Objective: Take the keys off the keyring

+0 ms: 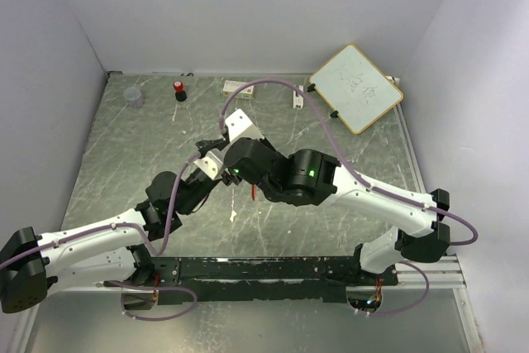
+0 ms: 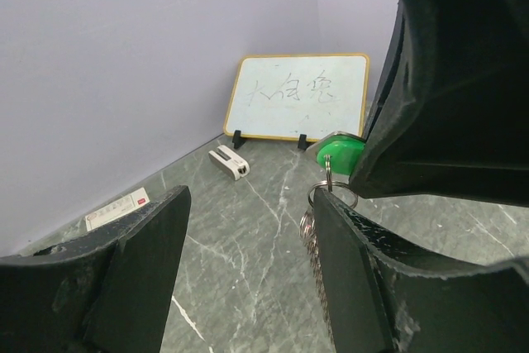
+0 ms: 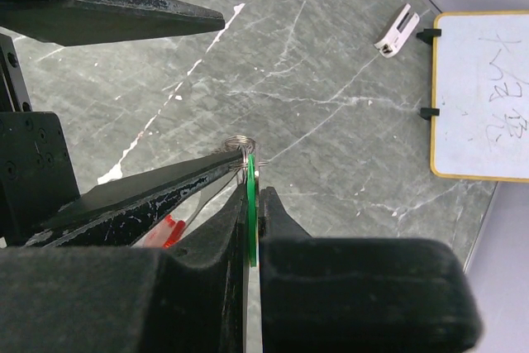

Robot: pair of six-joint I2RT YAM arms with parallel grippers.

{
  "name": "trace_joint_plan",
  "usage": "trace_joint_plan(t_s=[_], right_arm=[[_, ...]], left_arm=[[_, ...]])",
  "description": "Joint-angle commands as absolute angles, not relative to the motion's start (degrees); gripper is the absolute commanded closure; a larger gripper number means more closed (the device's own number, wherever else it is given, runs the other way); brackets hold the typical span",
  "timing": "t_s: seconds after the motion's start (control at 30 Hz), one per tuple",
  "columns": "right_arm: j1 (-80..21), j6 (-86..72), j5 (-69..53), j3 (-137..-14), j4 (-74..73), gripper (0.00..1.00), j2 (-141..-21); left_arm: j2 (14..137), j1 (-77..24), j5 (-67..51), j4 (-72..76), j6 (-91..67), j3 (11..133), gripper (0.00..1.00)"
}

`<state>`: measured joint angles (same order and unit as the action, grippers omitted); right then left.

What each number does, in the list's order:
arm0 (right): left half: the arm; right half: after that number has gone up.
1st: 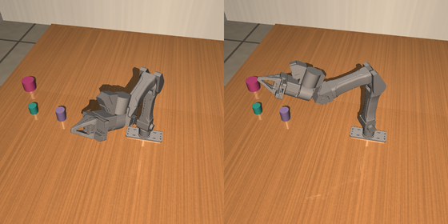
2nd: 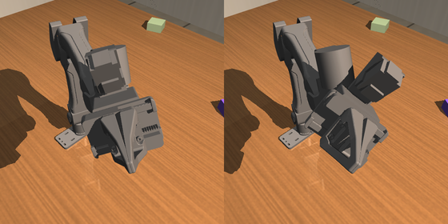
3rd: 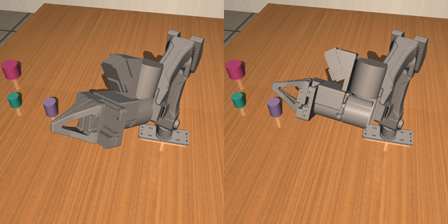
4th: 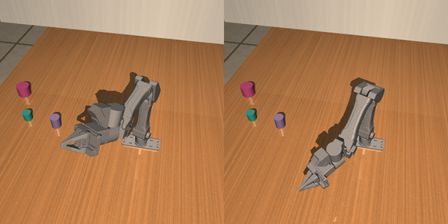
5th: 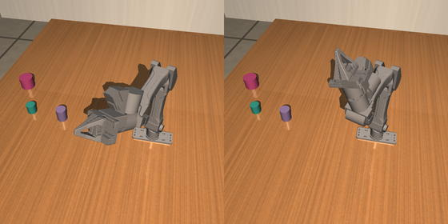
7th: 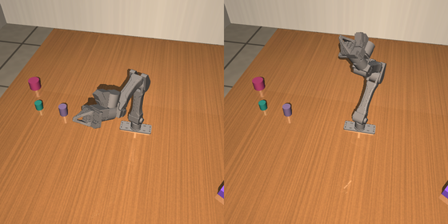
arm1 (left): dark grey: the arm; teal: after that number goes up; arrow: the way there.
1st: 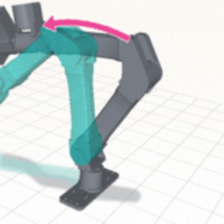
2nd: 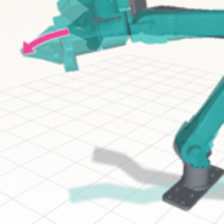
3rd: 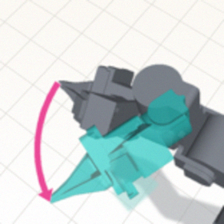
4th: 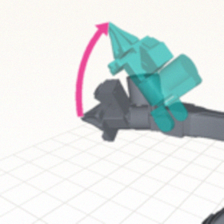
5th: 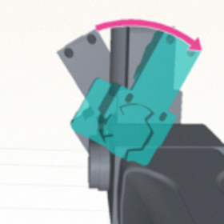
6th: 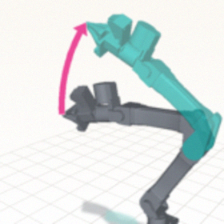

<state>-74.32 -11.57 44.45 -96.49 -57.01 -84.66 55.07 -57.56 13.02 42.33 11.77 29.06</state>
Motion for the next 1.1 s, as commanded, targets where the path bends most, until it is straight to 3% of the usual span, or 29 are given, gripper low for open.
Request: trace_joint_plan(t_s=[0.0, 1.07], right_arm=[[-74.8, -11.0, 45.0, -96.6, -55.5, 1.0, -83.1], [-76.7, -8.7, 44.0, -98.2, -54.5, 1.0, -85.3]], left_arm=[[54.6, -57.5, 11.6, 45.1, 11.8, 28.9, 0.28], [55.7, -57.5, 7.6, 53.3, 14.4, 25.4, 0.34]])
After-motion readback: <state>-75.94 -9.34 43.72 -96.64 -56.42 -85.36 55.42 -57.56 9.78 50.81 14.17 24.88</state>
